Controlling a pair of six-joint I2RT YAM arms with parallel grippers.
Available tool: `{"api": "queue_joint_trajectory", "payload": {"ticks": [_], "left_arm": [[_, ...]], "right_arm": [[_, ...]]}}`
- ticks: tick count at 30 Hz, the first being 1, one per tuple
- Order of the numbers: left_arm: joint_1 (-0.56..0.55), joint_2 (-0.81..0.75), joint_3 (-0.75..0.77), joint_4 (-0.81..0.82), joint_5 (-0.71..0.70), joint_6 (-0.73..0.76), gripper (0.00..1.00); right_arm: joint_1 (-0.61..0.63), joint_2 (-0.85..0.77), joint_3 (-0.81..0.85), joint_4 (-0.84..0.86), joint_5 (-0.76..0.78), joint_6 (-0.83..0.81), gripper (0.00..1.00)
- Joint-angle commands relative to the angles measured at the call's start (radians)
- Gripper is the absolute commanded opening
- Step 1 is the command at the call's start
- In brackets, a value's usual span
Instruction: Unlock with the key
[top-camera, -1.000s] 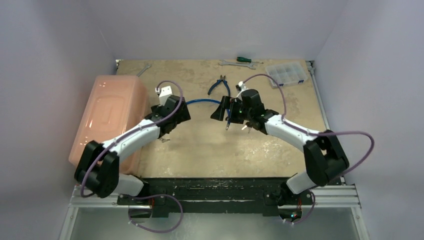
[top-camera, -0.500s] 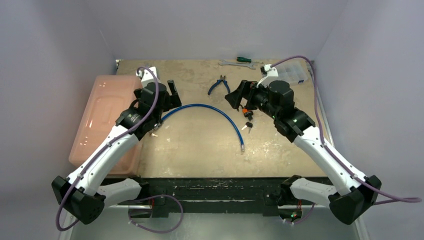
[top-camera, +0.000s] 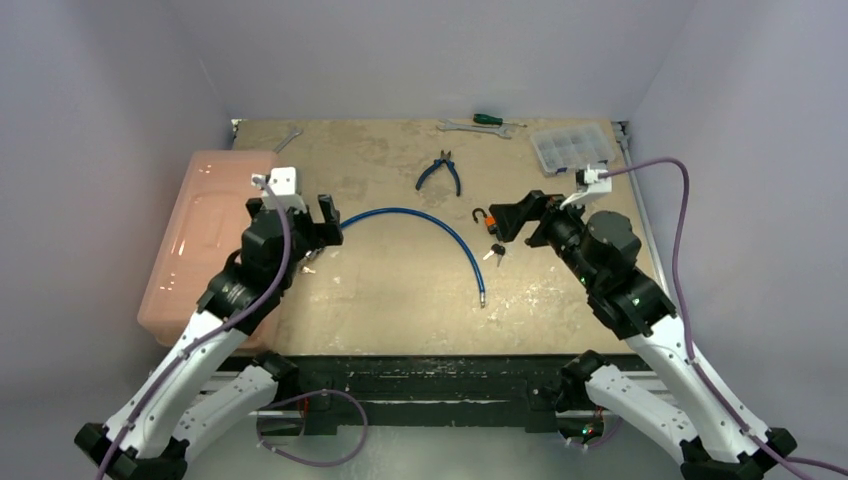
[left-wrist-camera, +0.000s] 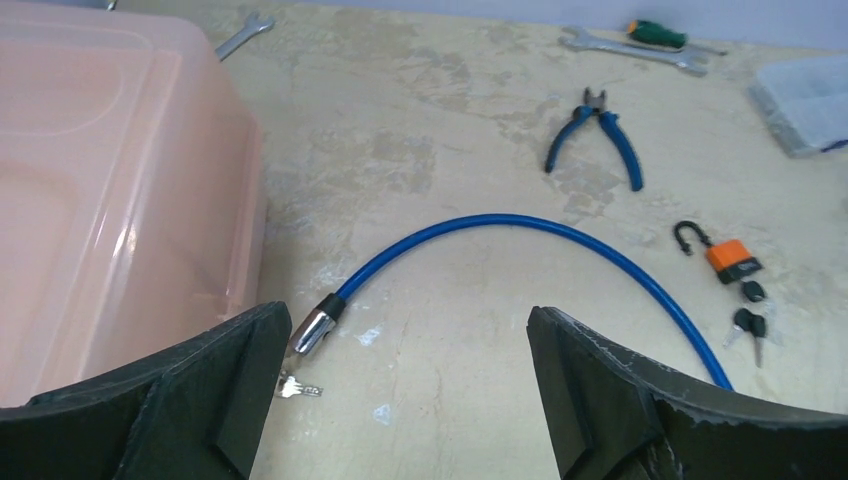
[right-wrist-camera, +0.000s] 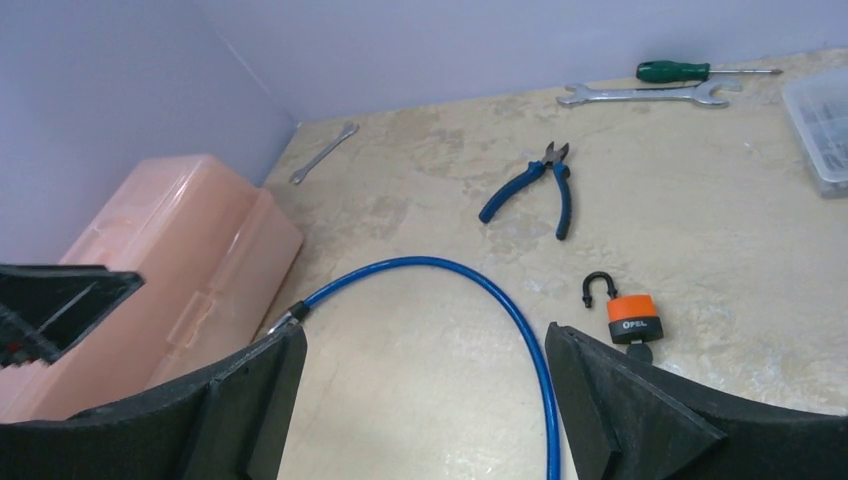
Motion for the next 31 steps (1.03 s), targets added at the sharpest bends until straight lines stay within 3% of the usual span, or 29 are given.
{"api": "queue_joint_trajectory", "payload": {"ticks": [1, 5, 11, 23, 31], "left_arm": [[0.004, -0.143, -0.07, 0.171, 0.121, 0.093, 0.97], [0.004, -0.23, -0.104, 0.2, 0.159, 0.105, 0.99], [0.004, -0.314, -0.132, 0.209, 0.101, 0.102, 0.99], [0.005, -0.273, -0.123, 0.199, 0.151, 0.094, 0.97], [0.004, -0.272, -0.128, 0.201, 0.155, 0.1, 0.97]], "right_arm": [[-0.002, -0.078, -0.1, 0.133, 0.047, 0.036, 0.99], [-0.003, -0.165, -0.171, 0.217, 0.108, 0.045, 0.99], [-0.002, -0.239, -0.218, 0.28, 0.149, 0.035, 0.99], [-0.003, -0.293, -0.263, 0.343, 0.156, 0.022, 0.99], [-0.003, -0.288, -0.23, 0.278, 0.183, 0.027, 0.99]]}}
